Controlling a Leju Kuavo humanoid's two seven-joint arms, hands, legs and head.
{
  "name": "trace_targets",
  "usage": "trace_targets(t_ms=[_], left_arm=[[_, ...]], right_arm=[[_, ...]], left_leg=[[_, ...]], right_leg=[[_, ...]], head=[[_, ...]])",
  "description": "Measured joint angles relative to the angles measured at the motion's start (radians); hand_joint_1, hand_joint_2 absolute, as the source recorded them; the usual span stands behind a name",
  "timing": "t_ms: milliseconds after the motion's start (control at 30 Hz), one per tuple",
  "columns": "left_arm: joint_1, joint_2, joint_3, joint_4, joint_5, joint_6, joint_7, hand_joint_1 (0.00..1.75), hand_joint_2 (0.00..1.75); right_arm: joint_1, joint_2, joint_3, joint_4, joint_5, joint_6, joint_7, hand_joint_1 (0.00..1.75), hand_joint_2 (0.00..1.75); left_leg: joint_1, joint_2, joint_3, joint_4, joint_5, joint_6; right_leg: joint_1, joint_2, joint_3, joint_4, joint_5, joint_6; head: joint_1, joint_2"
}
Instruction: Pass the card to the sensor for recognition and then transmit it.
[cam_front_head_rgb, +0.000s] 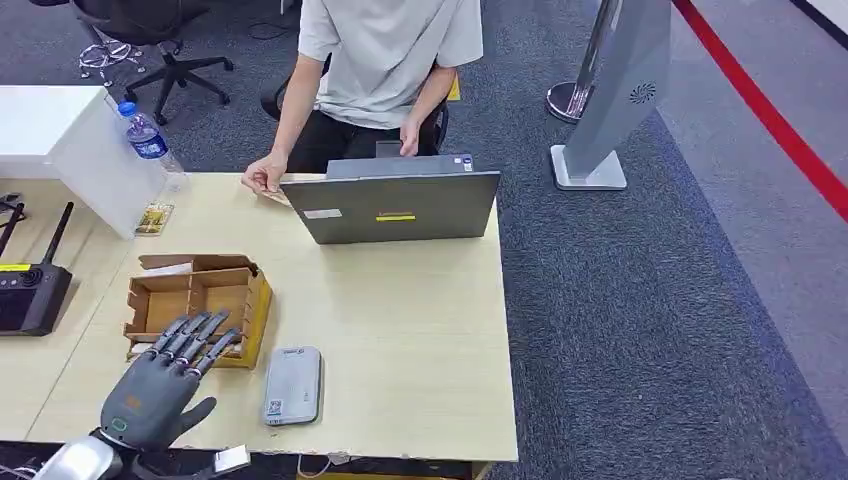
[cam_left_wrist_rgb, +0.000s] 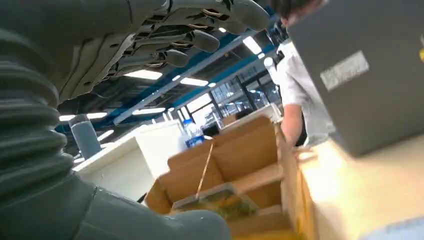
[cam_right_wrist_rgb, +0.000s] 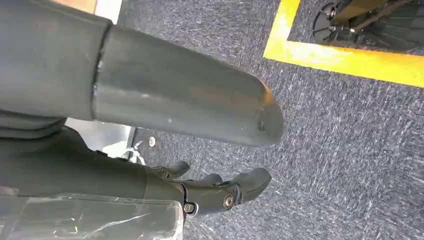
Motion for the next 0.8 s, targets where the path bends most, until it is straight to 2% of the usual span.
trace_targets(t_ms=[333,800], left_arm=[[-0.014,0.021,0.029,0.118,0.003,0.03,-0.01,0.0,1.75],[-0.078,-0.036,0.054,0.19,-0.061,0.062,0.0,0.0,1.75]], right_arm=[[-0.001,0.0,-0.001,0.0,0.008,0.004,-0.002,0.0,0.0],[-0.002,0.0,-0.006,0.0,0.02,0.005,-0.011,0.0,0.0]], left_leg=[[0.0,0.0,0.0,0.0,0.0,0.0],[0.0,0.0,0.0,0.0,0.0,0.0]], right_leg=[[0.0,0.0,0.0,0.0,0.0,0.0],[0.0,0.0,0.0,0.0,0.0,0.0]], head=[[0.0,0.0],[0.0,0.0]])
